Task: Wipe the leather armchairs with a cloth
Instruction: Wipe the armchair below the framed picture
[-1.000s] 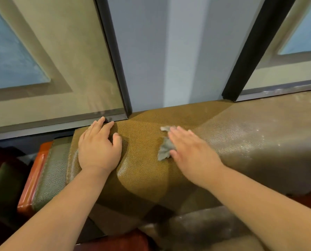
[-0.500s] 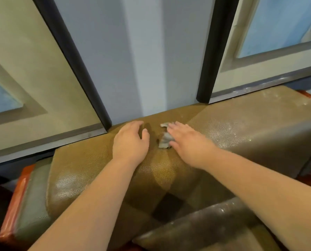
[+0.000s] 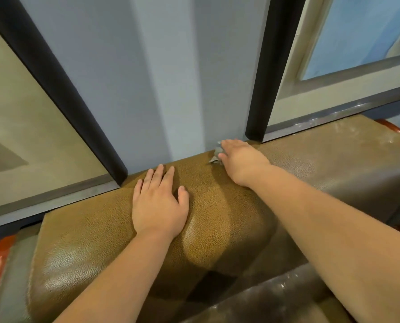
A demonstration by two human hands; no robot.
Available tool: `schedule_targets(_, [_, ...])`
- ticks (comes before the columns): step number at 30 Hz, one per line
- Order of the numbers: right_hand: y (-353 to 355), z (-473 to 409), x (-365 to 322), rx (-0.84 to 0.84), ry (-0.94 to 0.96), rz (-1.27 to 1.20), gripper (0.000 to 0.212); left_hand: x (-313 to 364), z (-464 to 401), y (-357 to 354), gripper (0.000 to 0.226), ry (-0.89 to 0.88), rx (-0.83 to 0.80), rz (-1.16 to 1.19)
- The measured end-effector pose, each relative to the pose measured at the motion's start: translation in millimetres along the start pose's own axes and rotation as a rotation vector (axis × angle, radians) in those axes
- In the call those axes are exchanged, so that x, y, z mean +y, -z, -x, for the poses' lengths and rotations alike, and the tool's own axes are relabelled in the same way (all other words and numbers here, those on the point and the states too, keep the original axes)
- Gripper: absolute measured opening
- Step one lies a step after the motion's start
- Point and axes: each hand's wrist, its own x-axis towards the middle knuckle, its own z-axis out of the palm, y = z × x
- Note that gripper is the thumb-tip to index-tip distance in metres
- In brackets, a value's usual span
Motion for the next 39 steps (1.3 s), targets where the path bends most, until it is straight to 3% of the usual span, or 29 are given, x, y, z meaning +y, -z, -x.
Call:
schedule_targets(2, [-1, -1, -15, 0.009, -0.014, 0.076, 0.034, 0, 0, -2, 0.070, 0.006, 0.002, -0.003])
schedule_targets(5, [-34, 37, -54, 0.029, 0.340, 0.028, 0.045, 0, -1, -3, 0.070, 0.009, 0.008, -0.003])
schedule_targets(7, [-37, 57, -47, 0.000, 0.427, -0.038, 0.052, 1, -1, -1, 0.071, 0.009, -0.002, -0.009])
schedule_targets(9, [-26, 60, -12, 0.015, 0.309, -0.065, 0.047, 2, -1, 0, 0.070, 0.005, -0.005, -0.008])
schedule_targets(12, [-5, 68, 62, 0.118, -0.033, -0.053, 0.048, 3, -1, 0, 0.069, 0.005, 0.021, 0.000])
schedule_targets(14, [-3, 74, 78, 0.201, -0.135, -0.025, 0.045, 3, -1, 0, 0.068, 0.008, 0.018, -0.003])
schedule_targets(16, [-16, 83, 52, 0.188, -0.073, -0.007, 0.043, 3, 0, 2, 0.066, 0.004, -0.005, -0.011])
schedule_targets(19, [-51, 110, 5, 0.115, 0.252, 0.014, 0.050, 7, -1, 12, 0.063, 0.011, -0.050, -0.031])
schedule_targets(21, [-48, 123, 18, 0.075, 0.331, -0.001, 0.056, 11, -3, 18, 0.064, 0.021, -0.116, -0.042])
schedule_targets(23, [-33, 122, 66, 0.116, 0.197, -0.024, 0.058, 15, -5, 23, 0.066, 0.045, -0.179, -0.043])
schedule_targets(26, [-9, 125, 147, 0.222, -0.154, -0.060, 0.055, 42, -10, 28, 0.064, 0.055, -0.189, 0.066])
schedule_targets(28, [-8, 130, 154, 0.284, -0.254, -0.060, 0.053, 83, -17, 23, 0.059, -0.037, -0.189, 0.172])
schedule_targets(30, [-25, 131, 121, 0.307, -0.183, -0.055, 0.056, 132, -22, 13, 0.057, -0.131, -0.229, 0.202])
schedule_targets(32, [-51, 139, 88, 0.313, 0.005, -0.014, 0.058, 166, -25, -2, 0.057, -0.180, -0.224, 0.150])
schedule_targets(35, [-49, 141, 113, 0.254, 0.159, 0.018, 0.060, 175, -28, -22, 0.063, -0.180, -0.142, 0.065])
schedule_targets(39, [-13, 121, 205, 0.321, -0.186, -0.055, 0.055, 176, -31, -32, 0.073, -0.180, -0.094, 0.025])
